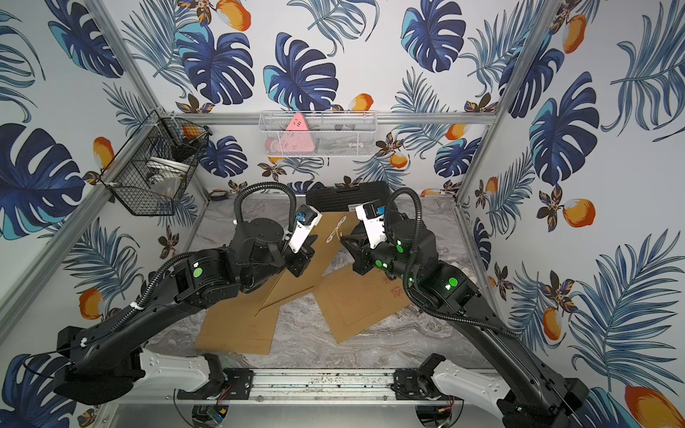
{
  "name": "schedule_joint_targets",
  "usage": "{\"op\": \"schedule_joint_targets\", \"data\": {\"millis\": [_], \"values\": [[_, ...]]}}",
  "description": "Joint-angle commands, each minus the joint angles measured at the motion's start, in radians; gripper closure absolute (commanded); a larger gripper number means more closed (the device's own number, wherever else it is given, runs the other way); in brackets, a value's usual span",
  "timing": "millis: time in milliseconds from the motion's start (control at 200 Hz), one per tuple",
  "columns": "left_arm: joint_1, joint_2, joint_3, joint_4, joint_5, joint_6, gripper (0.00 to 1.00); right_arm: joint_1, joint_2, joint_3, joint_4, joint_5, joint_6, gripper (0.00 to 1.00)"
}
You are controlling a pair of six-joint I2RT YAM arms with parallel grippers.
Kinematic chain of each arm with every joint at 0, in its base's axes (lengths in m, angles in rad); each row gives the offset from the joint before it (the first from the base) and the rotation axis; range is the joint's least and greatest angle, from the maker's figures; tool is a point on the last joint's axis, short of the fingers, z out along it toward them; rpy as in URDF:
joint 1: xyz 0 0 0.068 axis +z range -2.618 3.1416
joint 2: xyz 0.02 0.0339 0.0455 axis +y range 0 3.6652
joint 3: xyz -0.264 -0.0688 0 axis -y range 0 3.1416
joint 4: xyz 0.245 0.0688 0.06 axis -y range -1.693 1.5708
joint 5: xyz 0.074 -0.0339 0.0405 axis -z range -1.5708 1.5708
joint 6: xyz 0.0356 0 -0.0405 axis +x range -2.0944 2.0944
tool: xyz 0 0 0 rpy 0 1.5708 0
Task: Open the file bag
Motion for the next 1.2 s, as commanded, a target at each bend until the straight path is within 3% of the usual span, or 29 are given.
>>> {"op": "schedule_joint_targets", "data": {"millis": [0, 440, 766, 1196], "values": [[-0.001, 0.015, 0.015, -0.026, 0.034, 0.024, 1.00, 0.002, -0.012, -0.009, 0.080, 0.010, 0.017, 1.00], [-0.006, 0.010, -0.004, -0.043, 0.057, 0.019, 1.00, 0.002, -0.053, -0.040, 0.211, 0.142, -0.006, 1.00], [-0.007, -0.006, -0.030, -0.046, 0.081, 0.016, 1.00, 0.002, -0.055, -0.032, 0.222, 0.224, -0.008, 1.00], [-0.009, -0.023, -0.045, -0.032, 0.122, 0.006, 1.00, 0.001, -0.082, -0.048, 0.160, 0.446, 0.018, 1.00]]}}
